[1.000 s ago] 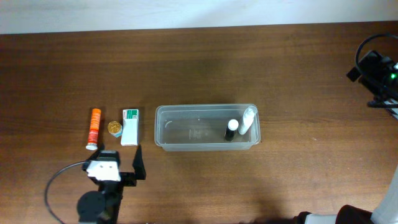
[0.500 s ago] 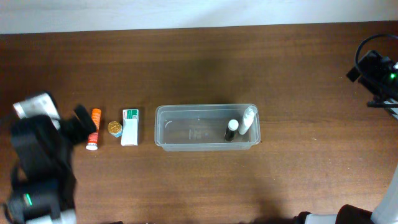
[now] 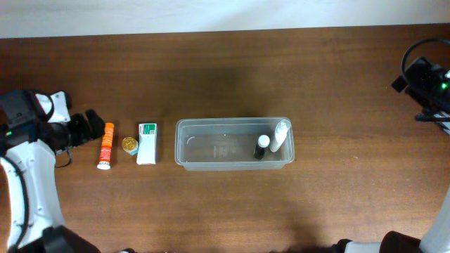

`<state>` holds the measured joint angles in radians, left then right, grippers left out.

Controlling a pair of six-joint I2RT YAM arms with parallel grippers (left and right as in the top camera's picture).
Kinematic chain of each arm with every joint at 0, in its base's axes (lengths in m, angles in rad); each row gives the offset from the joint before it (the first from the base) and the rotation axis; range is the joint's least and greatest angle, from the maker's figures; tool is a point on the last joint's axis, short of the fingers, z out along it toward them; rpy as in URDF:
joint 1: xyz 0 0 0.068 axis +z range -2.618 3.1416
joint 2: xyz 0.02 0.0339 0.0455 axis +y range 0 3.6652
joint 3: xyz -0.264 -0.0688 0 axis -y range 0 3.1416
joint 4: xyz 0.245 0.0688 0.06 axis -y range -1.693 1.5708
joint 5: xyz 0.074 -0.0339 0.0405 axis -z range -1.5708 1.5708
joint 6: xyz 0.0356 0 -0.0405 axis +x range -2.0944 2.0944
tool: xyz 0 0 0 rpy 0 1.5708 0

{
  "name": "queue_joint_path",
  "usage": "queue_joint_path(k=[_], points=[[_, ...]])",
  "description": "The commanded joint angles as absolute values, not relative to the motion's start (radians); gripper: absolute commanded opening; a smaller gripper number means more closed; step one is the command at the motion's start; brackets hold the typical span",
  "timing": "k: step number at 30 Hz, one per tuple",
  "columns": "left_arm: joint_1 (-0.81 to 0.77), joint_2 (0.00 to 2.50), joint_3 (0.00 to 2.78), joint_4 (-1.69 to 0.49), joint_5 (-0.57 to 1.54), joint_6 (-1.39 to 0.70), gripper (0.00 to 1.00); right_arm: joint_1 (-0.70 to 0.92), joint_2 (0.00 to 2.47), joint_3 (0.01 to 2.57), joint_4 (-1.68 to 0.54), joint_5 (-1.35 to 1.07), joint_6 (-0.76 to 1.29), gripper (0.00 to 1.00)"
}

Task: Pack container
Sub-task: 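Reach the left gripper to the orange tube and lift it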

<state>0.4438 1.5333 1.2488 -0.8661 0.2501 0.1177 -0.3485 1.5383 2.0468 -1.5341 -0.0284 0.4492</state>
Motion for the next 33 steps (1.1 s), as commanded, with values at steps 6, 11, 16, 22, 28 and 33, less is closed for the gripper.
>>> queue_joint_path(k=[6,11,16,22,28,33], points=[[0.368,1.650,1.275,-0.871,0.037,0.241,1.00,-0.354,1.542,2.055,-1.533,-0.034,0.454,0.98],[0.368,1.743,1.275,-0.855,0.037,0.241,0.99,-0.354,1.542,2.055,-1.533,-0.034,0.454,0.98],[0.366,1.832,1.275,-0.839,0.038,0.241,0.91,-0.354,1.542,2.055,-1.533,-0.034,0.454,0.98],[0.338,1.904,1.275,-0.808,0.036,0.241,0.82,-0.354,1.542,2.055,-1.533,-0.034,0.454,0.98],[0.334,1.947,1.275,-0.775,0.036,0.241,0.64,-0.354,1.542,2.055,-1.533,-0.034,0.454,0.98],[0.334,1.982,1.275,-0.774,0.029,0.241,0.43,-0.354,1.542,2.055,-1.533,-0.034,0.454,0.98]])
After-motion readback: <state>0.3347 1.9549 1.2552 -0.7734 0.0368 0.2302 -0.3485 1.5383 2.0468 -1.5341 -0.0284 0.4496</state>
